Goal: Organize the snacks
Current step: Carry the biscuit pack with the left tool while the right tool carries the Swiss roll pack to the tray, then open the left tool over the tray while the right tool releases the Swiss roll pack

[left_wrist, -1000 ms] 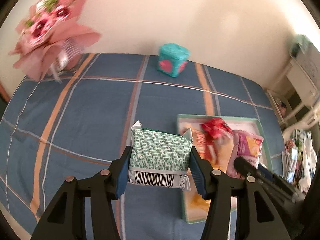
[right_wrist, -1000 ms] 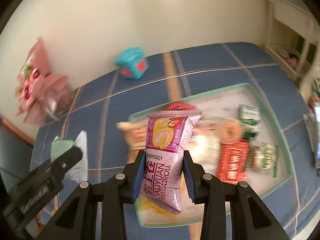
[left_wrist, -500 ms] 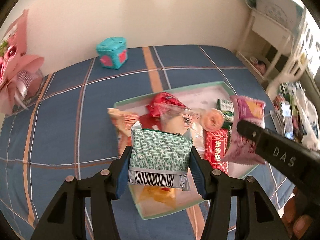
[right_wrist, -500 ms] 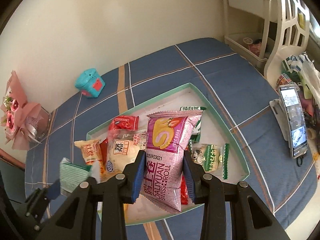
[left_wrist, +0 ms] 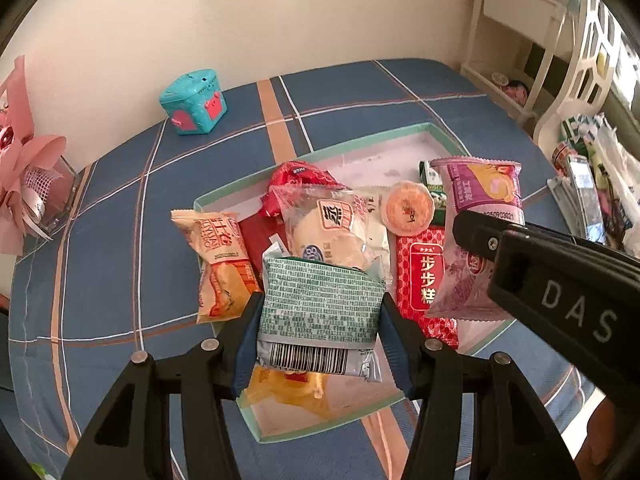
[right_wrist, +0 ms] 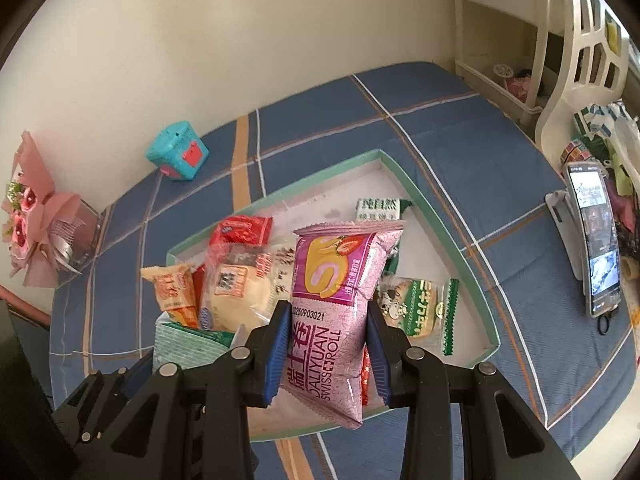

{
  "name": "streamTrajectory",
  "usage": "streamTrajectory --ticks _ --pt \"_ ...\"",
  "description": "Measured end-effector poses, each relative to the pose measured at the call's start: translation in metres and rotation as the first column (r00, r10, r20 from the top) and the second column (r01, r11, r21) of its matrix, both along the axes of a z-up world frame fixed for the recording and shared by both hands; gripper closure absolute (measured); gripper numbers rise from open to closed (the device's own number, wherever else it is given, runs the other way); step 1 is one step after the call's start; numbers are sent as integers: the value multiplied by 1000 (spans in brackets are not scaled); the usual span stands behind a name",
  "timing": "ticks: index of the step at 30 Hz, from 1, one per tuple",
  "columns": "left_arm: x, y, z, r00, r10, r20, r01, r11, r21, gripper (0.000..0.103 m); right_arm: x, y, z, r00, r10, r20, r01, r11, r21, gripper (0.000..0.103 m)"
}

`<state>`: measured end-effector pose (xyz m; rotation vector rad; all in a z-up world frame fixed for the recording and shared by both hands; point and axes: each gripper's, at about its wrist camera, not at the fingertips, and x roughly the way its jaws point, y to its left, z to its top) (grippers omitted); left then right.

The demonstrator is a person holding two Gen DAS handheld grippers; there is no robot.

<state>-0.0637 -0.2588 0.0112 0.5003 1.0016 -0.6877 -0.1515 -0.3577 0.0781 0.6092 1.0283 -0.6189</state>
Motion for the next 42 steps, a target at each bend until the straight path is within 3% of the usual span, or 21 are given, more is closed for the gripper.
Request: streamTrajectory --ticks 11,24,42 --pt "-2 -11 -18 1000 -5 20 4 998 66 46 3 -6 -24 999 18 -47 -16 999 43 64" --pt "-1 -18 -30 1000 1 29 -4 995 95 45 3 -10 -46 996 23 -82 -15 995 101 63" --pt "0 -14 -24 1000 9 -6 -9 998 65 38 7 -6 -33 996 40 -81 -36 998 54 61"
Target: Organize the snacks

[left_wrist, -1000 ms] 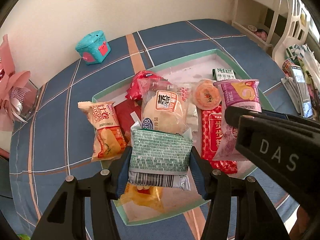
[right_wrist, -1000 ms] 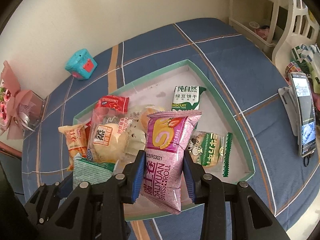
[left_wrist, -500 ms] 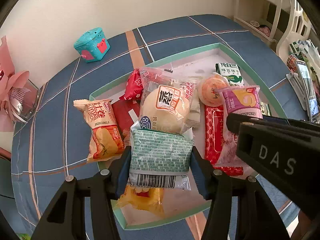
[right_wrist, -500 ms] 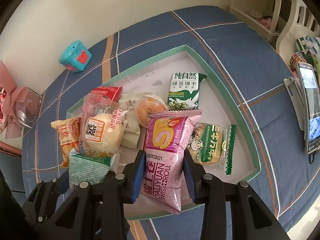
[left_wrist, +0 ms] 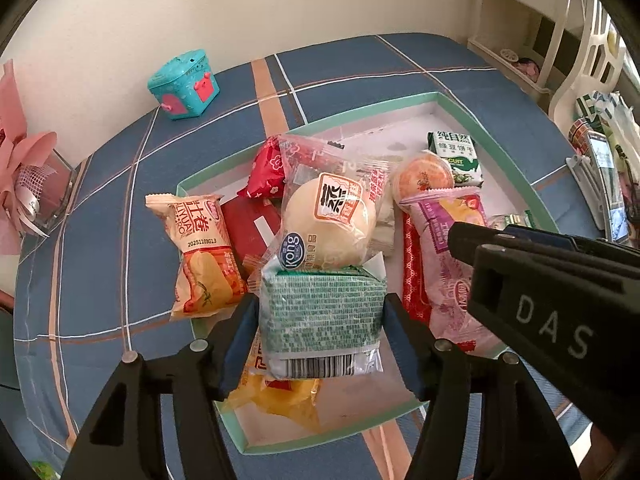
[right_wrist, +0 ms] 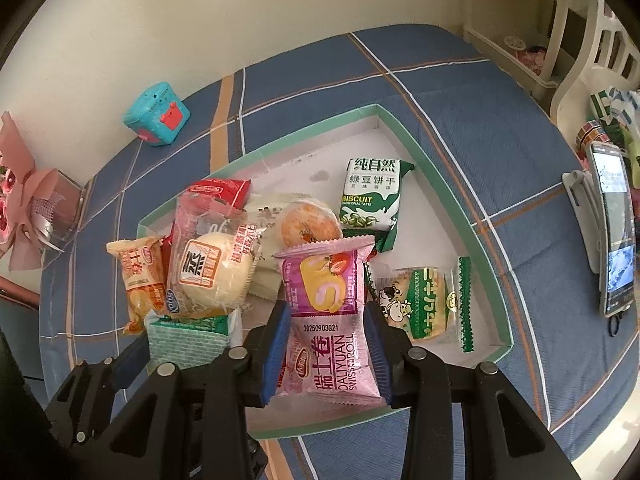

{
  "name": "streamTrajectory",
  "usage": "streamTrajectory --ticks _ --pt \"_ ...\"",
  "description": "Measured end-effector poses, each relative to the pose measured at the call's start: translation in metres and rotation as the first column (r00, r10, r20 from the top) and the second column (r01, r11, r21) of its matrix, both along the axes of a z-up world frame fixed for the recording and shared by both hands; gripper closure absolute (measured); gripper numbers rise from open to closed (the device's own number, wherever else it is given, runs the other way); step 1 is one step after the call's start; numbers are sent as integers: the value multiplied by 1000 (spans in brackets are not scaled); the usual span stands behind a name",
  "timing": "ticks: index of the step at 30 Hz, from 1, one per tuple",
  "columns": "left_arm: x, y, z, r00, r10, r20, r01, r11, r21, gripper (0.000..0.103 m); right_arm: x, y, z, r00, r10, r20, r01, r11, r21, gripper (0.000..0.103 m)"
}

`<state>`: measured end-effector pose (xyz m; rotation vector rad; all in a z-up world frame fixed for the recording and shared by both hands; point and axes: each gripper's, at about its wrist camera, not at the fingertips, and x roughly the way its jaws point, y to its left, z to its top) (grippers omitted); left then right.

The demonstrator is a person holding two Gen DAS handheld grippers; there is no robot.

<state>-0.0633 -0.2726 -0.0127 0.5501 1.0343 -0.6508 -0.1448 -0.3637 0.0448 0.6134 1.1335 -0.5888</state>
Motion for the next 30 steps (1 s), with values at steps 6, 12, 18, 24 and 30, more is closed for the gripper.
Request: streamTrajectory --ticks 6,12,18,24,30 --pt "1 5 11 1000 7 -1 -7 1000 -29 36 -3 -1 9 1000 -1 11 1 1000 -20 61" --pt "15 19 23 998 60 -19 -61 996 -71 36 -4 -1 12 1000 -5 12 5 1000 -30 61" --pt "33 43 34 987 156 -33 -159 980 -123 36 -5 -1 14 1000 -9 18 10 999 -33 62" --pt "51 68 38 963 267 -47 -271 951 -152 36 -4 1 15 1000 -5 12 6 999 -49 53" --pt "62 85 36 940 341 -19 -340 929 -146 22 3 8 15 1000 31 -3 -31 997 -78 28"
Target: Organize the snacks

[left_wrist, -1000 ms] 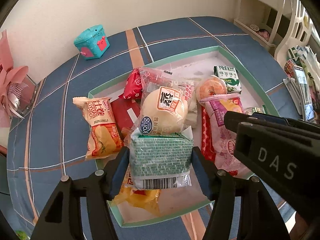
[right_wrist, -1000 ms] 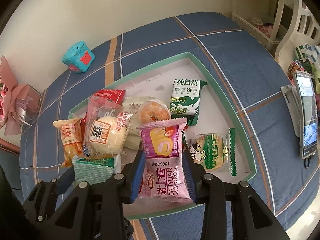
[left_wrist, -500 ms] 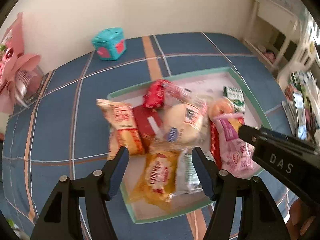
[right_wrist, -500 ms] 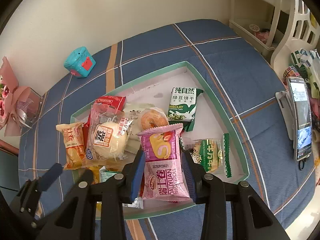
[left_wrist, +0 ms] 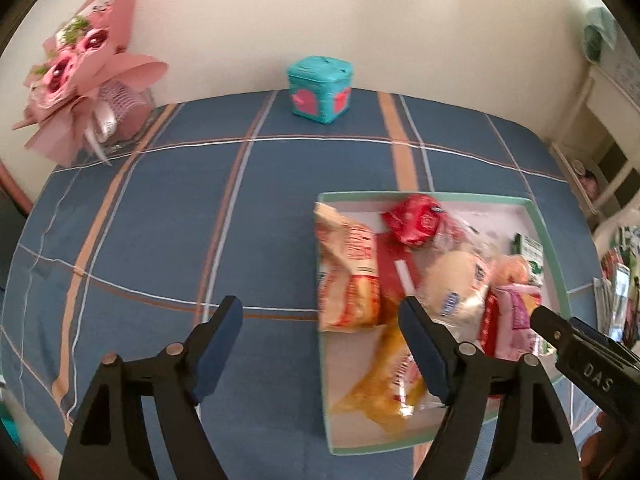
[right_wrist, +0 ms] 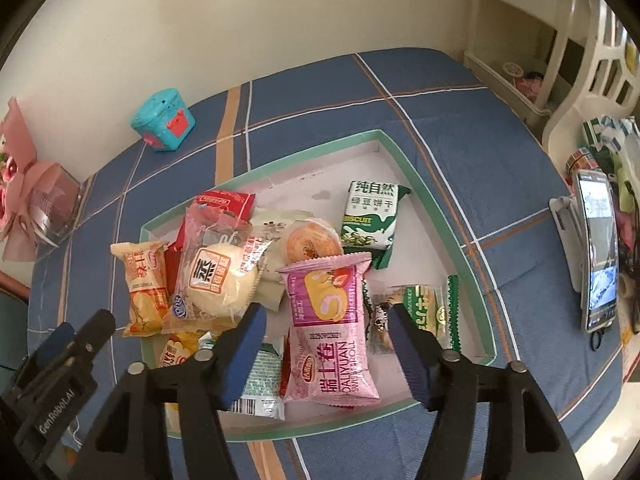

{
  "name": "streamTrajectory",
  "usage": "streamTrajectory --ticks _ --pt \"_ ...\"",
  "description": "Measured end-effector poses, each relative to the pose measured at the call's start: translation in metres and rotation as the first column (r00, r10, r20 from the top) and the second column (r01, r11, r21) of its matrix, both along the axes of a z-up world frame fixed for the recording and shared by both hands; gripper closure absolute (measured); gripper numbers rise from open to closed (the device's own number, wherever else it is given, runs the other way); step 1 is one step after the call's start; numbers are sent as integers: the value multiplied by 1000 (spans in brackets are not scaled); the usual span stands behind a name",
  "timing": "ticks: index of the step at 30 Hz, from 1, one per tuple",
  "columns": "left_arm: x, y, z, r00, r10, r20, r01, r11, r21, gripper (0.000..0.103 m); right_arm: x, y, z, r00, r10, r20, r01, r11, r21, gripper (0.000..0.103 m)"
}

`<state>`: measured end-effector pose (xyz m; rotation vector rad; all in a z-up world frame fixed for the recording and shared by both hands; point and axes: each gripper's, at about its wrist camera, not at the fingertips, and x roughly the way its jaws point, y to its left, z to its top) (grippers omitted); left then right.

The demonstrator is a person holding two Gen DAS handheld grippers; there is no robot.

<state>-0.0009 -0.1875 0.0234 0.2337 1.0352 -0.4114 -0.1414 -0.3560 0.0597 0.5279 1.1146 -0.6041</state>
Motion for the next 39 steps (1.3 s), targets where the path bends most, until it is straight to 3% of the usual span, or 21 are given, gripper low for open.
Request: streamTrajectory --ticks 2,4,6,9,19,23,28,34,39 --pt "1 3 -1 1000 6 13 -6 1000 8 20 2 2 0 1000 10 -3 -10 1000 -8 22" --pt "2 6 -1 1000 11 22 -12 1000 10 10 4 4 0 1000 20 -8 -20 1000 -18 17" --pt "1 9 -1 1000 8 25 -7 1000 -1 10 5 6 -1 1000 25 -14 -26 999 -31 7" --pt "-1 12 1 999 6 38 -6 1000 -8 7 6 9 -2 999 28 -26 -29 998 -55 0" --pt "-1 44 2 995 71 66 -69 997 -31 1 12 32 -8 995 74 -61 -81 990 -112 0" --pt "-5 54 1 990 93 103 -97 995 34 2 10 49 -9 992 101 -70 -109 986 -130 0" --pt "-6 75 2 986 144 86 -145 989 10 2 4 65 -11 991 115 -69 -123 982 -144 0" --pt "-15 87 2 978 164 126 -177 980 97 2 -6 84 -13 988 136 -67 -145 978 -152 0" --pt "-24 103 4 976 184 115 -195 976 97 2 -13 98 -13 986 154 -66 -163 974 -155 0"
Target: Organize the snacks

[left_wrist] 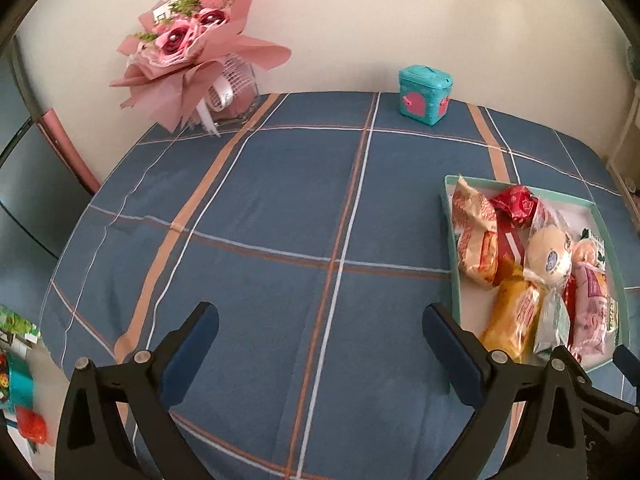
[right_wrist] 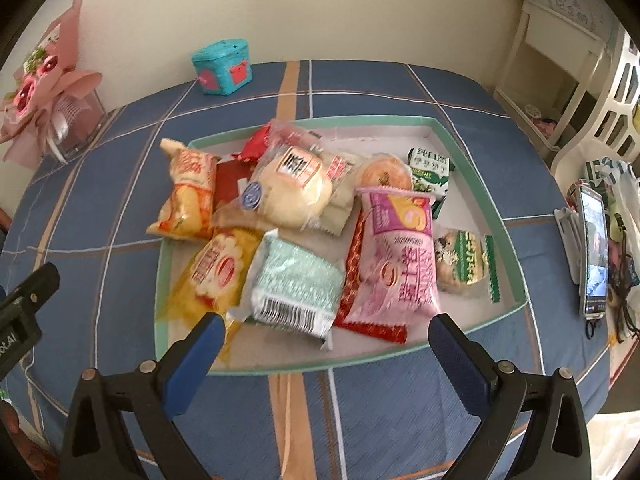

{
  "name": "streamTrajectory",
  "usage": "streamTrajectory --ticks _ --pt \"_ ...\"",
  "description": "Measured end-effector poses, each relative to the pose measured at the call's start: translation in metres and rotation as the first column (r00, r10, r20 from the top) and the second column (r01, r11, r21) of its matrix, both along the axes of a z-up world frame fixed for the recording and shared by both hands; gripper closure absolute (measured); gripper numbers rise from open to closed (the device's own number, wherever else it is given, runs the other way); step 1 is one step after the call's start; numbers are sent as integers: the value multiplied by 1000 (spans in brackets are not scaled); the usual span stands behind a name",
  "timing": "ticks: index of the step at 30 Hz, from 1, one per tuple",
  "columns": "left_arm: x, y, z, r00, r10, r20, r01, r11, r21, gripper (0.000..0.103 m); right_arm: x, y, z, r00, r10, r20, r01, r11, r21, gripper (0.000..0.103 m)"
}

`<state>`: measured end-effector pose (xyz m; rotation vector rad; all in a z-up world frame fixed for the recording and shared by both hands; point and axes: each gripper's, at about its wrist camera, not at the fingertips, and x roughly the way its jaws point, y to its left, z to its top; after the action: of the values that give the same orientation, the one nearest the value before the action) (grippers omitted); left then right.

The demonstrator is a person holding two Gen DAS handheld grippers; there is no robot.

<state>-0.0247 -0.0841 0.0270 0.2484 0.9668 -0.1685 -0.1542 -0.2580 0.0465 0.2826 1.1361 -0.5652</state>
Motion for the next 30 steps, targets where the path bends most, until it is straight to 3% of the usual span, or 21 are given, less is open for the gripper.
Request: streamTrajectory --ticks 11,30 --pt "-16 31 2 1000 8 -13 -7 1000 19 2 -3 15 1 1000 25 -6 -25 1000 -11 0" --pt "-19 35 -8 998 -15 -69 17 999 29 2 -1 17 4 1000 21 -7 -21 1000 -20 0"
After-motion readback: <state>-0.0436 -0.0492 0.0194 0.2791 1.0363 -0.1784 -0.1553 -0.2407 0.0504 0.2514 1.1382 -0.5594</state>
